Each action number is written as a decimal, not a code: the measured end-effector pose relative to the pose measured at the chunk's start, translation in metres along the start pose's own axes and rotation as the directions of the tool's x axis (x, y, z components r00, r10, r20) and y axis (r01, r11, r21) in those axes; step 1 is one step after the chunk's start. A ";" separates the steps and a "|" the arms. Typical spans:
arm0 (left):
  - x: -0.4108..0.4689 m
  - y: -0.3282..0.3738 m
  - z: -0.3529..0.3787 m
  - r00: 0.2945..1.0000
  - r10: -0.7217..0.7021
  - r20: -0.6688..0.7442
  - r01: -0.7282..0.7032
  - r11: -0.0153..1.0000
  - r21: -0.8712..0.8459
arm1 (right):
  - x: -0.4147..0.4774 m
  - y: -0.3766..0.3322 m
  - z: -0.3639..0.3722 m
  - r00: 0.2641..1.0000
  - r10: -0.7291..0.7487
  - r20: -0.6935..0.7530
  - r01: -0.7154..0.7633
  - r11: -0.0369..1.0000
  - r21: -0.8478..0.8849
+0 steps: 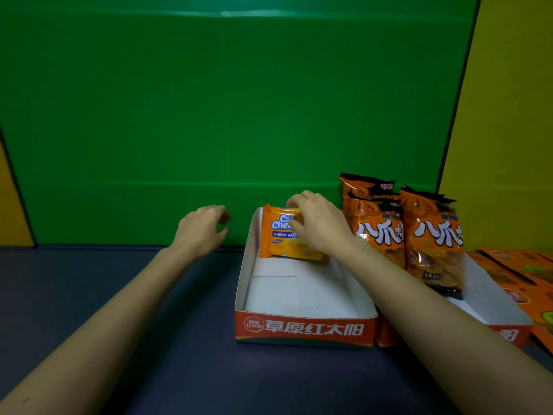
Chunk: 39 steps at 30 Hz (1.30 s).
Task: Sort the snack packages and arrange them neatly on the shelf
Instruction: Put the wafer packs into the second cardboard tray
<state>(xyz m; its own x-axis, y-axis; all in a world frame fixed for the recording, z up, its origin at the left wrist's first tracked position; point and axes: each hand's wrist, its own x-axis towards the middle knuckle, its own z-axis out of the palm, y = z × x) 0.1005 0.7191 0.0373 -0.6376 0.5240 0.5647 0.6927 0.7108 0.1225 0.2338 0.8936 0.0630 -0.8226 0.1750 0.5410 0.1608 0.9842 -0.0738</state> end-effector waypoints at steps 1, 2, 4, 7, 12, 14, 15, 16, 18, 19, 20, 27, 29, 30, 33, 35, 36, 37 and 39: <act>-0.006 -0.003 -0.004 1.000 -0.003 -0.004 0.003 1.000 0.021 | -0.001 -0.007 -0.003 1.000 -0.025 0.009 0.025 0.999 0.033; -0.013 -0.007 -0.008 1.000 -0.005 -0.010 0.006 0.999 0.043 | -0.002 -0.015 -0.005 0.998 -0.055 0.018 0.054 0.997 0.060; -0.028 -0.017 -0.016 1.000 -0.021 -0.021 0.023 0.996 0.082 | -0.003 -0.031 -0.006 0.990 -0.137 0.031 0.134 0.987 0.087; -0.054 -0.036 -0.027 0.996 -0.082 -0.036 0.085 0.990 0.114 | -0.003 -0.060 -0.003 0.964 -0.257 0.069 0.249 0.962 0.114; -0.106 -0.080 -0.054 0.975 -0.216 -0.044 0.220 0.959 0.178 | -0.002 -0.119 0.006 0.915 -0.381 0.136 0.350 0.914 0.204; -0.126 -0.098 -0.068 0.963 -0.266 -0.054 0.271 0.941 0.202 | -0.003 -0.146 0.013 0.896 -0.419 0.148 0.379 0.894 0.237; -0.137 -0.107 -0.076 0.955 -0.291 -0.057 0.296 0.932 0.210 | -0.004 -0.160 0.016 0.885 -0.440 0.152 0.396 0.883 0.251; -0.147 -0.117 -0.084 0.948 -0.314 -0.057 0.319 0.923 0.216 | -0.006 -0.175 0.019 0.874 -0.459 0.156 0.411 0.872 0.264; -0.168 -0.136 -0.101 0.933 -0.355 -0.063 0.360 0.902 0.238 | -0.007 -0.204 0.026 0.855 -0.490 0.170 0.433 0.855 0.287; -0.178 -0.146 -0.111 0.924 -0.375 -0.069 0.380 0.890 0.253 | -0.008 -0.219 0.029 0.846 -0.503 0.175 0.441 0.846 0.298; -0.188 -0.157 -0.120 0.916 -0.395 -0.076 0.400 0.876 0.268 | -0.009 -0.236 0.033 0.840 -0.513 0.176 0.447 0.839 0.310; -0.263 -0.248 -0.188 0.872 -0.484 -0.076 0.479 0.808 0.344 | -0.014 -0.370 0.057 0.802 -0.568 0.185 0.466 0.789 0.401; -0.287 -0.280 -0.210 0.857 -0.508 -0.084 0.502 0.788 0.356 | -0.018 -0.415 0.064 0.799 -0.576 0.171 0.462 0.771 0.439; -0.299 -0.295 -0.220 0.853 -0.515 -0.085 0.507 0.781 0.364 | -0.020 -0.436 0.068 0.798 -0.579 0.165 0.458 0.762 0.458; -0.329 -0.337 -0.246 0.849 -0.523 -0.079 0.509 0.767 0.391 | -0.023 -0.494 0.079 0.795 -0.585 0.160 0.449 0.745 0.493; -0.345 -0.360 -0.260 0.844 -0.528 -0.097 0.519 0.755 0.402 | -0.021 -0.528 0.087 0.791 -0.587 0.174 0.437 0.740 0.511; -0.352 -0.370 -0.267 0.841 -0.531 -0.104 0.522 0.748 0.410 | -0.020 -0.543 0.090 0.788 -0.588 0.185 0.429 0.738 0.521; -0.359 -0.381 -0.273 0.837 -0.536 -0.106 0.527 0.741 0.415 | -0.018 -0.557 0.093 0.785 -0.588 0.193 0.421 0.736 0.530; -0.369 -0.402 -0.282 0.832 -0.545 -0.107 0.535 0.735 0.417 | -0.013 -0.583 0.098 0.786 -0.582 0.210 0.403 0.739 0.539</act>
<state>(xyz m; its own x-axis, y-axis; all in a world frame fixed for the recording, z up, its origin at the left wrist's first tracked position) 0.1526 0.1078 0.0099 -0.8717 -0.0017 0.4901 0.0274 0.9983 0.0521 0.0969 0.3206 0.0169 -0.8543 -0.4297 0.2923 -0.5072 0.8122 -0.2883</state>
